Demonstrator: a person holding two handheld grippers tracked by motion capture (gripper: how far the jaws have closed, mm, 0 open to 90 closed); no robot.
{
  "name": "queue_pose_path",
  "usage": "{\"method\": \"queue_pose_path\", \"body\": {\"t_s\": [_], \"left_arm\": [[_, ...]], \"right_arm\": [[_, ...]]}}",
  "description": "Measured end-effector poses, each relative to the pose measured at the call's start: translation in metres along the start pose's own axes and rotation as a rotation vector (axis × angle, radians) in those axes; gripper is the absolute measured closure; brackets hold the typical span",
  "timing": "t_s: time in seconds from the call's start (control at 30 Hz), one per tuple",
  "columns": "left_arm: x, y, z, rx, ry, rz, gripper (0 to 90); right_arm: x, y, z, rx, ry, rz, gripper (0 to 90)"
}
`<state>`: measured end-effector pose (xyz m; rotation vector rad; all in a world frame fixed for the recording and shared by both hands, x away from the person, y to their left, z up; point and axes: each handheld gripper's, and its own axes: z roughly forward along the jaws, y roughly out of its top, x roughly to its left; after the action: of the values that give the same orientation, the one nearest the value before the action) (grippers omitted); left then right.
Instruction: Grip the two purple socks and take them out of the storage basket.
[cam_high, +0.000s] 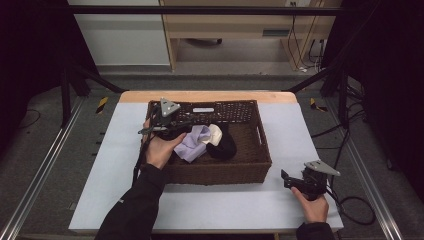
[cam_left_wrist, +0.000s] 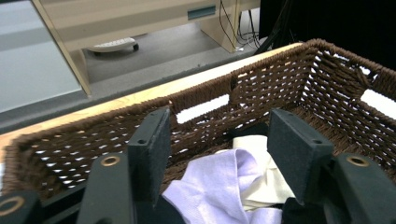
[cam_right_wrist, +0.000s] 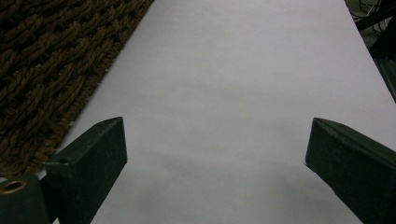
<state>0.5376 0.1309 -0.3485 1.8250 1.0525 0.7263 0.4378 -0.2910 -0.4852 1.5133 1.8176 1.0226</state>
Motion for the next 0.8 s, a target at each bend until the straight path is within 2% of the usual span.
{"method": "queue_pose_path", "body": {"t_s": [0.33,0.43,0.47,0.73,0.8], "left_arm": [[-0.010,-0.013,0.028,0.058,-0.026,-0.006,45.2],[-0.015,-0.020,0.038,0.114,-0.033,0.016,48.0],[-0.015,-0.020,0.038,0.114,-0.033,0.016,48.8],[-0.020,-0.032,0.052,0.207,-0.042,0.045,52.6],[-0.020,-0.032,0.053,0.212,-0.041,0.050,53.7]], "right_arm": [[0.000,0.000,0.000,0.000,0.002,-0.002,5.8],[0.000,0.000,0.000,-0.003,0.003,-0.001,5.8],[0.000,0.000,0.000,-0.003,0.003,-0.001,5.8],[0.000,0.000,0.000,0.001,0.004,-0.004,6.0],[0.000,0.000,0.000,0.002,0.004,-0.004,5.9]]}}
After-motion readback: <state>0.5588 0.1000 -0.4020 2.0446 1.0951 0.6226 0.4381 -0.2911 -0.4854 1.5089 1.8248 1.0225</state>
